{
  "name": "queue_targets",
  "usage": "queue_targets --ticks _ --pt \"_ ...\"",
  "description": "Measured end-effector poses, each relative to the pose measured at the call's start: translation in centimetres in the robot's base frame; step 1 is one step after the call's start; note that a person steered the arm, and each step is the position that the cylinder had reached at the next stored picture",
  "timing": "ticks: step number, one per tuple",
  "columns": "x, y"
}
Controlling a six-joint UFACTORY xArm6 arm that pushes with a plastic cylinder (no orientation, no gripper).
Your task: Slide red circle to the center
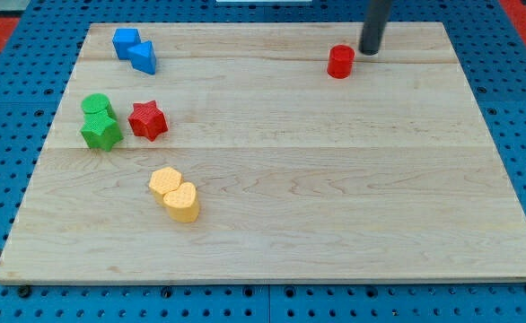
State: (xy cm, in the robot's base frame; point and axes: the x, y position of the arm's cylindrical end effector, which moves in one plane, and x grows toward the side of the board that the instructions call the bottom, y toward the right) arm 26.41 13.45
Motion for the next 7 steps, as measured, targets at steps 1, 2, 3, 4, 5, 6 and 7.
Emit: queue_targets --ticks 1,2,3,4,5,6,7 --pt "2.6 -5.1" --pt "5.6 -8.8" --pt "8.2 -10.7" --pt "8.2 -10.8" --pt "8.2 -10.8" --pt "8.2 -10.8" --pt "8.2 -10.8"
